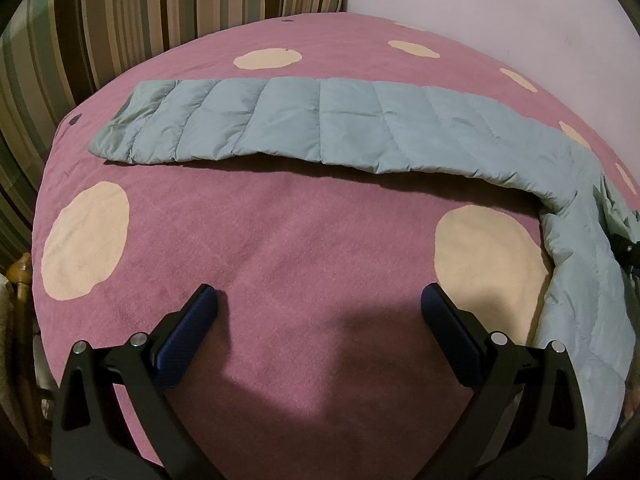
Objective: Fold large clothes
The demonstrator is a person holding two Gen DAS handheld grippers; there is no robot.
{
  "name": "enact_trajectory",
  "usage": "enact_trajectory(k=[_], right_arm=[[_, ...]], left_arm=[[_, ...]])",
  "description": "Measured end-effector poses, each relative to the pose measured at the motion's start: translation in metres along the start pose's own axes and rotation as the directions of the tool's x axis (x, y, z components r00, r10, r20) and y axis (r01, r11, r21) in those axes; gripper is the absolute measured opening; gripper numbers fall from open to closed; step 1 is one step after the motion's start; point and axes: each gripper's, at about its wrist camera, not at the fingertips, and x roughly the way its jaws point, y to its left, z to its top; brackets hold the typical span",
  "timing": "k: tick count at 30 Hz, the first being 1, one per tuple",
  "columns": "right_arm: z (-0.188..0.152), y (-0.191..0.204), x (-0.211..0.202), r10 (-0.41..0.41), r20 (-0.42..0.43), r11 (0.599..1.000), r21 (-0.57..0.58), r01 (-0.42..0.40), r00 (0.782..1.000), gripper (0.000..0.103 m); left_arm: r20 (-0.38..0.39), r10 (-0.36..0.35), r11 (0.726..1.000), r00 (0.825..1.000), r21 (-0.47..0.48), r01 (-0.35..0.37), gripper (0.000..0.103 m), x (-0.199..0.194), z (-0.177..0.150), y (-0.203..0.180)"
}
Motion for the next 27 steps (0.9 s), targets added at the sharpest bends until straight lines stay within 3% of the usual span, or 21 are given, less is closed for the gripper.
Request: enact_trajectory(k=[5, 8, 11, 15, 18, 21, 24, 27], right_arm=[[-0.007, 0.002, -0.028, 0.041, 0.025, 0.999, -0.022, -0.041, 0.999, 0.036], [-0.011, -0.022, -0.059, 0.040, 0.074, 0.999, 0.005, -0.041, 0.996, 0.036], [-0.014, -0.068, -0.085, -0.009, 0.113, 0.997, 0.082, 0.000, 0.994, 0.036], [-0.020, -0.153, -0.107, -0.151, 0.126, 0.966, 0.231, 0.119, 0.980, 0.024], [-0.030, -0.209, -0.109, -0.225, 0.091, 0.923, 0.340, 0.182, 0.970, 0.022], [-0.041, -0.243, -0.095, -0.265, 0.040, 0.898, 0.375, 0.231, 0.963, 0.022], [-0.054, -0.261, -0.066, -0.219, -0.032, 0.897, 0.387, 0.214, 0.975, 0.020], [-0.056, -0.261, -0.063, -0.208, -0.023, 0.900, 0.388, 0.201, 0.978, 0.020]], left_arm=[[-0.001, 0.004, 1.000, 1.000, 0.004, -0.004, 0.101, 0.000, 0.000, 0.001], [-0.002, 0.005, 1.000, 1.000, 0.005, -0.005, 0.101, 0.000, 0.001, 0.000], [-0.002, 0.005, 1.000, 1.000, 0.005, -0.005, 0.101, 0.001, 0.001, 0.000], [-0.002, 0.007, 1.000, 1.000, 0.006, -0.007, 0.101, 0.001, 0.000, -0.001], [-0.002, 0.010, 1.000, 1.000, 0.009, -0.010, 0.101, 0.001, 0.000, 0.000], [-0.004, 0.016, 1.000, 1.000, 0.015, -0.016, 0.101, 0.001, 0.000, -0.001], [-0.005, 0.021, 1.000, 1.000, 0.019, -0.021, 0.101, 0.002, 0.000, -0.002], [-0.007, 0.027, 0.999, 1.000, 0.023, -0.026, 0.101, 0.002, 0.000, -0.003]])
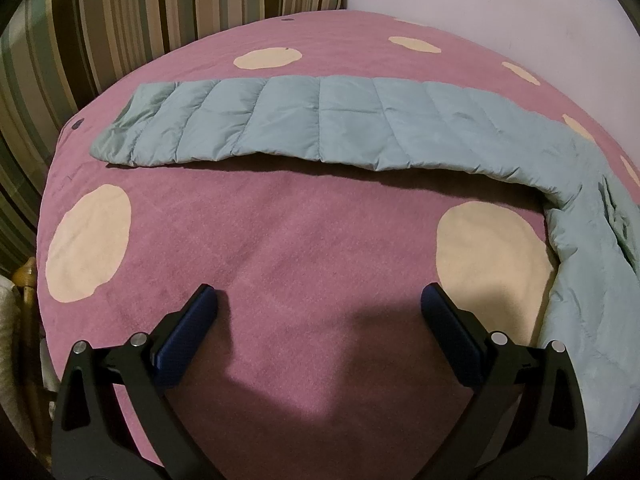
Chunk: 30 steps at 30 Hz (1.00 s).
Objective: Fold large clothes
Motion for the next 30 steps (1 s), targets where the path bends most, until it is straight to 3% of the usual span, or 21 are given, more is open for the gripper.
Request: enact_trajectory(k=[6, 12, 16, 21, 24, 27, 30], right_arm=[[0.041, -0.007, -0.024, 0.027, 0.089, 0.999, 0.036, -0.030, 0.996, 0.022], [0.079, -0.020, 0.014, -0.012, 0.072, 0.999, 0.051, 0.008, 0.997, 0.022], [0.077, -0.025, 0.048, -0.019, 0.002, 0.998, 0.060, 0.019, 1.000, 0.022], [0.078, -0.015, 0.031, -0.024, 0.027, 1.000, 0.021, 0.023, 0.999, 0.026], [0.068, -0.027, -0.001, -0.014, 0.075, 0.999, 0.051, 0.010, 0.997, 0.046], [0.046, -0.049, -0.034, -0.106, 0.130, 0.993, 0.060, 0.099, 0.986, 0.054], [0.018, -0.074, -0.050, -0.200, 0.117, 0.979, 0.072, 0.193, 0.973, 0.055]], left_arm=[[-0.001, 0.009, 1.000, 1.000, 0.007, -0.009, 0.101, 0.000, 0.000, -0.001], [-0.001, 0.015, 1.000, 1.000, 0.012, -0.015, 0.101, 0.000, 0.000, -0.002], [-0.004, 0.024, 1.000, 1.000, 0.019, -0.024, 0.101, 0.000, 0.001, -0.003], [-0.003, 0.021, 1.000, 1.000, 0.017, -0.021, 0.101, 0.000, 0.001, -0.003], [-0.004, 0.023, 1.000, 1.000, 0.019, -0.023, 0.101, 0.001, 0.001, -0.004], [-0.004, 0.022, 1.000, 1.000, 0.018, -0.022, 0.101, 0.000, 0.001, -0.004], [-0.003, 0.024, 1.000, 1.000, 0.020, -0.024, 0.101, 0.000, 0.001, -0.004]])
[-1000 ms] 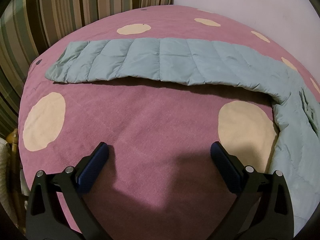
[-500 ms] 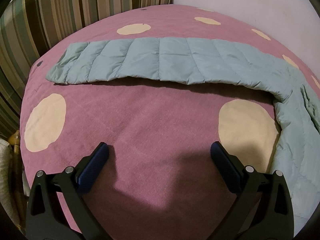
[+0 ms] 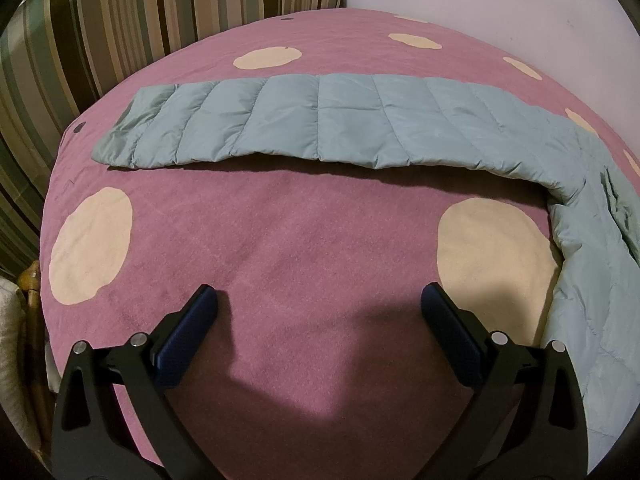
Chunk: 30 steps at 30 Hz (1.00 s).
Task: Fold large clothes
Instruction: 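Move the left gripper to the other jacket sleeve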
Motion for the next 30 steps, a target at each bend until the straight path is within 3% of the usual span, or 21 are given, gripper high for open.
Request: enact_trajectory(k=[5, 7, 10, 18, 23, 26, 30], right_arm=[[-0.044, -0.029, 0.001, -0.110, -0.056, 0.993, -0.040, 0.108, 0.992, 0.056], [-0.057, -0.041, 0.005, -0.105, -0.071, 0.994, -0.031, 0.103, 0.992, 0.063], [-0.060, -0.032, 0.012, -0.168, -0.019, 0.984, -0.066, 0.167, 0.986, 0.074], [-0.063, -0.031, 0.016, -0.172, -0.019, 0.985, -0.032, 0.171, 0.985, 0.083], [-0.066, -0.035, 0.017, -0.173, -0.025, 0.985, -0.015, 0.173, 0.985, 0.087], [-0.066, -0.037, 0.014, -0.172, -0.026, 0.985, -0.013, 0.172, 0.985, 0.087], [-0.067, -0.035, 0.011, -0.180, -0.025, 0.984, -0.015, 0.180, 0.983, 0.088]], left_arm=[[-0.001, 0.000, 1.000, 1.000, 0.001, 0.000, 0.101, 0.000, 0.000, 0.000], [-0.002, 0.000, 1.000, 1.000, 0.000, 0.000, 0.101, 0.000, 0.000, 0.000], [-0.001, -0.002, 1.000, 1.000, -0.001, 0.002, 0.101, 0.000, 0.000, 0.000], [-0.013, -0.008, 1.000, 1.000, 0.000, 0.008, 0.101, 0.000, 0.000, 0.000], [-0.020, -0.071, 0.997, 0.997, 0.003, 0.071, 0.101, -0.005, 0.001, 0.008], [0.009, -0.127, 0.991, 0.992, -0.034, 0.127, 0.101, -0.011, 0.001, 0.024], [0.049, -0.150, 0.981, 0.987, -0.113, 0.155, 0.100, -0.013, 0.010, 0.060]])
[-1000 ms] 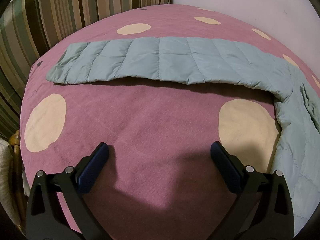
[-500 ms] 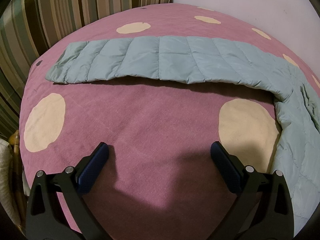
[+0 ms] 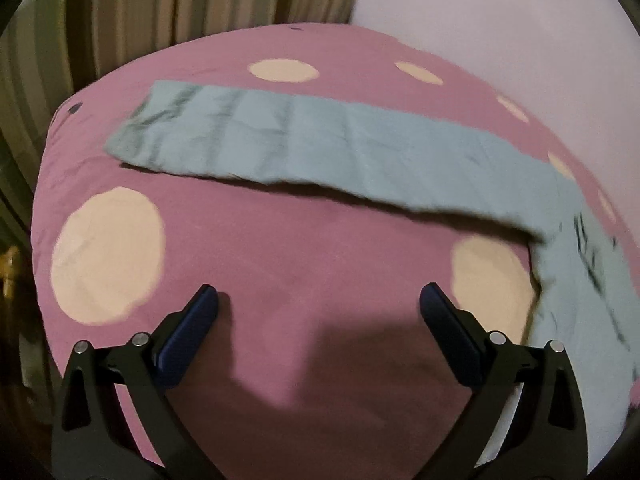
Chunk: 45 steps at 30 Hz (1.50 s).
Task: Fold large clothes
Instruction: 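Move the left gripper to the other jacket sleeve, then grasp the sleeve with the left gripper and lift it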
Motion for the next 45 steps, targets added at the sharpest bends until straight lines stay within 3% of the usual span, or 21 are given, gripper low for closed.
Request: enact_trajectory(k=[9, 15, 23, 27, 30, 37, 40, 45], right_arm=[[-0.001, 0.000, 0.000, -0.007, 0.001, 1.000, -0.002, 0.007, 1.000, 0.089], [-0.002, -0.001, 0.000, -0.012, 0.001, 1.000, -0.004, 0.012, 1.000, 0.089], [-0.003, 0.001, -0.001, -0.024, 0.002, 1.000, -0.005, 0.024, 1.000, 0.090], [-0.003, 0.001, 0.000, -0.026, 0.002, 1.000, -0.006, 0.026, 1.000, 0.090], [-0.002, 0.000, 0.000, -0.024, 0.002, 1.000, -0.005, 0.024, 1.000, 0.090], [-0.002, 0.001, 0.000, -0.024, 0.002, 1.000, -0.006, 0.024, 1.000, 0.090], [-0.001, 0.001, 0.000, -0.024, 0.002, 1.000, -0.006, 0.024, 1.000, 0.090], [-0.002, 0.000, 0.000, -0.016, 0.002, 1.000, 0.002, 0.016, 1.000, 0.090]], left_arm=[[0.051, -0.044, 0.965, 0.998, -0.256, 0.056, 0.088, 0.016, 0.050, 0.105], [0.107, -0.101, 0.926, 0.989, -0.352, 0.132, 0.084, 0.032, 0.072, 0.136], [0.105, -0.024, 0.932, 0.994, -0.357, 0.060, 0.046, 0.048, 0.086, 0.148], [0.098, -0.006, 0.929, 0.995, -0.368, 0.042, 0.017, 0.050, 0.087, 0.151], [0.100, -0.004, 0.928, 0.995, -0.370, 0.041, 0.006, 0.050, 0.088, 0.149], [0.140, 0.009, 0.955, 0.990, -0.296, 0.033, 0.004, 0.026, 0.095, 0.110], [0.186, -0.035, 0.976, 0.982, -0.207, 0.074, 0.004, 0.004, 0.099, 0.067], [0.215, -0.144, 0.983, 0.966, -0.083, 0.165, 0.004, -0.018, 0.096, -0.001]])
